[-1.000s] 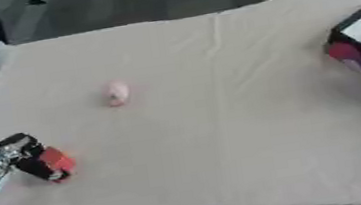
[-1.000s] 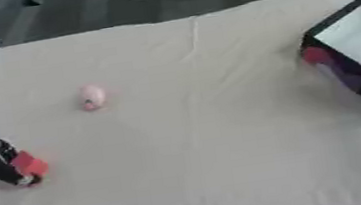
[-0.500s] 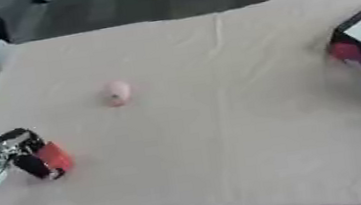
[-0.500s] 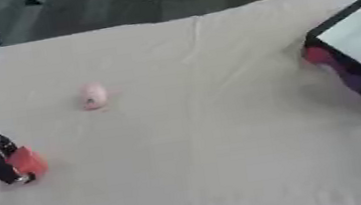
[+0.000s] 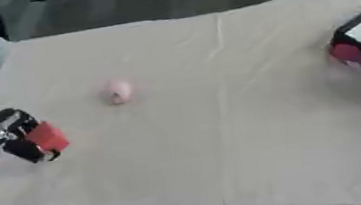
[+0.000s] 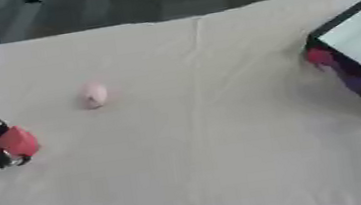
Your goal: Pick up the objects with one hand, pass them to the other hand, and then place them into the box on the other side of the table.
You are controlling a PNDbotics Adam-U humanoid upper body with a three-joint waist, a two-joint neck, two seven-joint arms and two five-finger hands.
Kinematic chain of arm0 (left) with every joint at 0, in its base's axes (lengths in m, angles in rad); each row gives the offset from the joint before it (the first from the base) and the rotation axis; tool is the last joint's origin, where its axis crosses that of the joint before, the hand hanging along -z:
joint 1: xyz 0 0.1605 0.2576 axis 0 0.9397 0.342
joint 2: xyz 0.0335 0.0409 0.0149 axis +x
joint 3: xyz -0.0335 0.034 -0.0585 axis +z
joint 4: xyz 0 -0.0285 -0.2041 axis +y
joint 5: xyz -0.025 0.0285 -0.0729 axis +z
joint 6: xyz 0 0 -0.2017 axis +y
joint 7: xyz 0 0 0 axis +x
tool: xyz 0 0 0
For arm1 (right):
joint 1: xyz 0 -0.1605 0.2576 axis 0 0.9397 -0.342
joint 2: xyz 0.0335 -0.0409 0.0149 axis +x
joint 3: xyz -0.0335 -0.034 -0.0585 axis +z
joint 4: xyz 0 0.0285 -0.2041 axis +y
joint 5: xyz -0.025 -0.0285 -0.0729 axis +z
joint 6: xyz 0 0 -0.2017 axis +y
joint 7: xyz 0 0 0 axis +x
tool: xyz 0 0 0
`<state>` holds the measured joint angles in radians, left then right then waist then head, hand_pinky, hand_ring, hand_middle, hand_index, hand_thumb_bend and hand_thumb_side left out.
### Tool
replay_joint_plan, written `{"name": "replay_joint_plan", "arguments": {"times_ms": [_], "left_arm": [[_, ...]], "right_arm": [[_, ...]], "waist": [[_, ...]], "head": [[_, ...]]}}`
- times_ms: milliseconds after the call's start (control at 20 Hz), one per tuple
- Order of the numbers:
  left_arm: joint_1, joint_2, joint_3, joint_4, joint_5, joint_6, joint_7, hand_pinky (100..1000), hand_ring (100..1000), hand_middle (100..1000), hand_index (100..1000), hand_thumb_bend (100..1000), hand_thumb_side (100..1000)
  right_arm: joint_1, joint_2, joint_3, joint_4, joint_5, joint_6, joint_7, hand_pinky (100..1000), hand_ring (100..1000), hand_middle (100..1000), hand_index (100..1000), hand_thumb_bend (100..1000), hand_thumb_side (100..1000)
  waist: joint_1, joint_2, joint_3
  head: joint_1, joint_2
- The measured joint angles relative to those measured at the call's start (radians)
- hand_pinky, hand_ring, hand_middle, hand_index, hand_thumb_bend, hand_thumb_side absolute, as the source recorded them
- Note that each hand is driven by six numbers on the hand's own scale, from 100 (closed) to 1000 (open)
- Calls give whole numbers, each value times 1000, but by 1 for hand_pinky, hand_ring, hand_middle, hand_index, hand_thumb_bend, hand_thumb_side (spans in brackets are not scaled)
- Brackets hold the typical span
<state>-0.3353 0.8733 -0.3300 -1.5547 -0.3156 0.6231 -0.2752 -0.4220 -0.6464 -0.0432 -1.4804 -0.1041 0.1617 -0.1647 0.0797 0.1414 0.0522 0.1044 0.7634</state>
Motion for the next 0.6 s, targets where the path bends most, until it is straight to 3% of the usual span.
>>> {"name": "replay_joint_plan", "arguments": {"times_ms": [200,600], "left_arm": [[-31,-10,28,-32,-26,-22,65,775,599,491,485,223,100],[-112,-107,41,-38,-76,-92,177,760,559,465,477,168,100]], "right_arm": [[-1,0,-2,-14,-7,-5,-1,1000,993,951,950,100,536],[-12,2,-4,-61,-23,-14,4,1000,992,949,950,100,498]], "waist": [[-22,4,0],[-62,25,-3]], "head": [[-16,0],[-45,0]]}}
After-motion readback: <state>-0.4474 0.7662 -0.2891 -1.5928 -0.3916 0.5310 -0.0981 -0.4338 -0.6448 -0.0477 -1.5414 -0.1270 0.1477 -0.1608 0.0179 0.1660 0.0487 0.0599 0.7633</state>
